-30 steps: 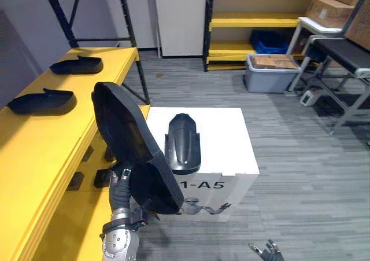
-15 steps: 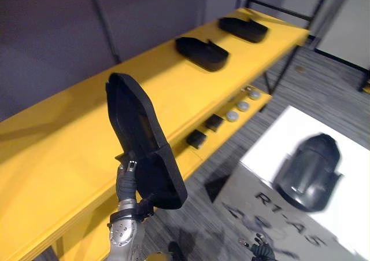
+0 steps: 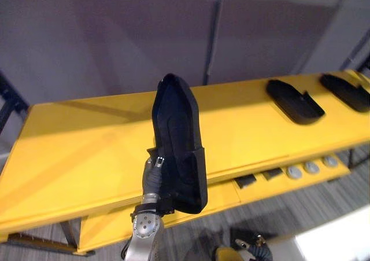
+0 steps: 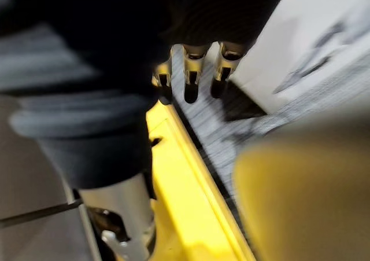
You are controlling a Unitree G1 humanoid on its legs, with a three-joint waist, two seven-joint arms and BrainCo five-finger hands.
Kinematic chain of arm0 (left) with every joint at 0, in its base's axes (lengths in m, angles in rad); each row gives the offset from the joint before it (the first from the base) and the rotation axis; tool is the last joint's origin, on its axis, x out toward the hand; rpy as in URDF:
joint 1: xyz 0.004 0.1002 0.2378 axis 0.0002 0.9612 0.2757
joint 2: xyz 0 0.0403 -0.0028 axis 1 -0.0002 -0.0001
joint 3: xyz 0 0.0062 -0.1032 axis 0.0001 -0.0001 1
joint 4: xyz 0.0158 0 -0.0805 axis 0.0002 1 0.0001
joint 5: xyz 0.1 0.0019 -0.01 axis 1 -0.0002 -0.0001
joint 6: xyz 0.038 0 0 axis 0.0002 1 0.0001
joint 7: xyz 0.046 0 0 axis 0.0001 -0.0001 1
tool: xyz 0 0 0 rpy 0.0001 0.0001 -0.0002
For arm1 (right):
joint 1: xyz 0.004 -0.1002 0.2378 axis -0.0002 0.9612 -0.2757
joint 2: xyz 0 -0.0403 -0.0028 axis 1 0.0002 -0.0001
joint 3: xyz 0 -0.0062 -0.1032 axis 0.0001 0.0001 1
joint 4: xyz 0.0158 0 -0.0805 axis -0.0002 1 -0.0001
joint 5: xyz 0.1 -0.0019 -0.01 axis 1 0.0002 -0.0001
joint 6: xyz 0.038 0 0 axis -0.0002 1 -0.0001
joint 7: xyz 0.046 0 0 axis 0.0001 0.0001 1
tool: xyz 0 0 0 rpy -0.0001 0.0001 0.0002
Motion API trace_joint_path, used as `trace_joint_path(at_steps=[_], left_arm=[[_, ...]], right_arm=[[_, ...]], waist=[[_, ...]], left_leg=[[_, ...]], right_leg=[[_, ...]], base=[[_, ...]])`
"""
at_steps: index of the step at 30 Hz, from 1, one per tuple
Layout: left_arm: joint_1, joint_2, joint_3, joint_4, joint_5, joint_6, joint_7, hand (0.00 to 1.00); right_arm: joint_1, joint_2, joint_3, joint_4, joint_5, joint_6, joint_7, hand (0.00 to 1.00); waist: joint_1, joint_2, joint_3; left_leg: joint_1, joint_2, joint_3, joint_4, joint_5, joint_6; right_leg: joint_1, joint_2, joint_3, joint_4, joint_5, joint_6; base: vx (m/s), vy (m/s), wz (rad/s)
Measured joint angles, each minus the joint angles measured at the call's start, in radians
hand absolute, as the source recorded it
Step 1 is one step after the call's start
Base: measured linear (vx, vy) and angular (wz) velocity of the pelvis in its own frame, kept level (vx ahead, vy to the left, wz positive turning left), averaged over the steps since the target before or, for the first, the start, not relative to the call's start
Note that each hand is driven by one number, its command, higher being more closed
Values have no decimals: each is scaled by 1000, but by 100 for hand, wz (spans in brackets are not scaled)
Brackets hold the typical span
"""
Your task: Walk over and take plastic housings, then place them on the shelf
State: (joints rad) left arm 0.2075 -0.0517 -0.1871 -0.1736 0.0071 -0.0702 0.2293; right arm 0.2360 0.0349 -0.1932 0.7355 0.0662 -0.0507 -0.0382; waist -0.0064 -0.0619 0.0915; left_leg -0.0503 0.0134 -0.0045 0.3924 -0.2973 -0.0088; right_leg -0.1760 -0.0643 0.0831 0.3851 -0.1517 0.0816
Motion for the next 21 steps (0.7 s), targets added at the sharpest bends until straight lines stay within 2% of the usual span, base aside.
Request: trace_joint_path(at_steps=[1,4,10,15,21], left_arm=[[-9,0,-4,1,18,0,0,100],[-18,-1,-6,37,39,3,3,100],[-88,3,-42,92,75,23,43,100],[-300,4,-38,234,99,57,107,100],[-495,-21,-20,414,113,110,160,100]], right_arm=[[1,2,0,1,-2,1,0,0],[13,2,-1,1,-24,3,0,0],[36,4,0,-3,-24,5,0,0],[38,6,18,0,-37,6,0,0],[34,5,19,3,-45,7,0,0]], waist=[[-3,8,-3],[6,4,-9],[22,-13,-24],[19,-27,-33],[14,-27,-34]], left_leg=[[12,47,31,-29,15,-19],[67,73,47,-89,29,-40],[93,72,64,-155,62,-52],[108,60,60,-202,96,-62],[118,59,54,-245,131,-64]], right_leg=[[22,22,-20,-40,13,-18],[78,46,-20,-104,31,-31],[119,42,-27,-203,69,-27],[143,24,-51,-240,78,-25],[140,23,-65,-241,83,-34]], base=[[128,-172,12],[117,-95,-6],[84,15,1],[9,22,13],[-50,-20,9]])
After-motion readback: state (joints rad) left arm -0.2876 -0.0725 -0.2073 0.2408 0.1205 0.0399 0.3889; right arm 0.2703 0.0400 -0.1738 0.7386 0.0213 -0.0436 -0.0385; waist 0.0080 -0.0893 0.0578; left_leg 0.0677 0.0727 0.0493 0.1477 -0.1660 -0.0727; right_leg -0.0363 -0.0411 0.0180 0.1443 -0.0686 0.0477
